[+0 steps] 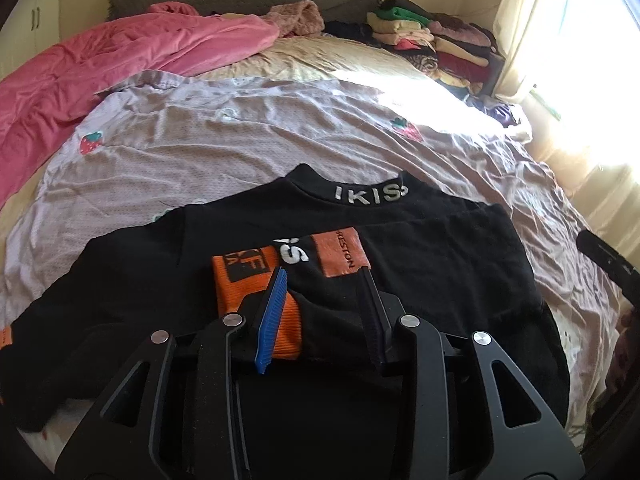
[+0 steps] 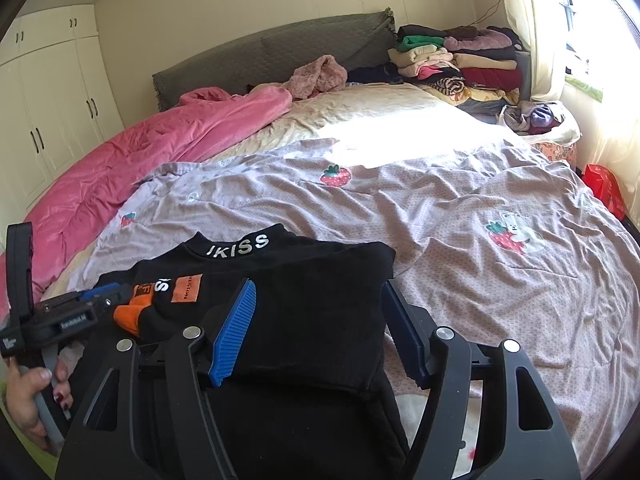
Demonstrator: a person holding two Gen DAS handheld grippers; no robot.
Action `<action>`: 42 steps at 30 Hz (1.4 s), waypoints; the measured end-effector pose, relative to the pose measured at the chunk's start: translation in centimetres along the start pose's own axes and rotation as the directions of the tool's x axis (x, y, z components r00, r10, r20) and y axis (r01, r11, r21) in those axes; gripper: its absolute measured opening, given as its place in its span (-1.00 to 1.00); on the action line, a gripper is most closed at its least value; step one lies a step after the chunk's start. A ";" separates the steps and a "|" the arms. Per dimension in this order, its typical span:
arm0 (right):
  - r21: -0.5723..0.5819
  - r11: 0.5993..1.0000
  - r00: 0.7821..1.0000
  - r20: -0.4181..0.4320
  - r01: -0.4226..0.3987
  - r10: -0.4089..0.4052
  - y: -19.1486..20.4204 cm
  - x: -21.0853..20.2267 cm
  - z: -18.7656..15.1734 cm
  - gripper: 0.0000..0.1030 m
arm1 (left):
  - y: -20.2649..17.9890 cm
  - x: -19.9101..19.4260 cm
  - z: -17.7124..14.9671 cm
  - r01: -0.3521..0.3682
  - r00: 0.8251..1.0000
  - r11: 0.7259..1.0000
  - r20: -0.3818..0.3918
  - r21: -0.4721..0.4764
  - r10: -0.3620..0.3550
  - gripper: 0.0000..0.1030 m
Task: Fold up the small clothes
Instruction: 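Open the left tool, leaving the cuff flat on the shirt body, then move the left tool to the other orange-cuffed sleeve end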
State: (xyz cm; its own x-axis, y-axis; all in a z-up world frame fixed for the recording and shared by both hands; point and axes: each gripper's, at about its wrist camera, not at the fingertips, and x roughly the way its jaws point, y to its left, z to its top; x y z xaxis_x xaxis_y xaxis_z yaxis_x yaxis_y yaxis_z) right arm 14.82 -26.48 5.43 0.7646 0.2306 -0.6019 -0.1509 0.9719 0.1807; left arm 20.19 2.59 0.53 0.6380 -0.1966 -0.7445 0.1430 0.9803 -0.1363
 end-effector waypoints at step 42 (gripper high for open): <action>0.034 0.999 0.986 -0.168 -0.018 0.023 1.3 5.8 -2.3 0.60 | 4.1 0.4 -0.3 -0.077 0.995 0.991 -0.071 -0.106 0.069 0.82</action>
State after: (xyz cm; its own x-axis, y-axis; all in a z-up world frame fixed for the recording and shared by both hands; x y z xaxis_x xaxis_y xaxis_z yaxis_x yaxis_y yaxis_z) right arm 17.60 -23.77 0.41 0.6449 0.2579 -0.7195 -0.1433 0.9655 0.2176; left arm 20.83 6.50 -0.50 0.5910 -0.1263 -0.7967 0.0126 0.9890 -0.1474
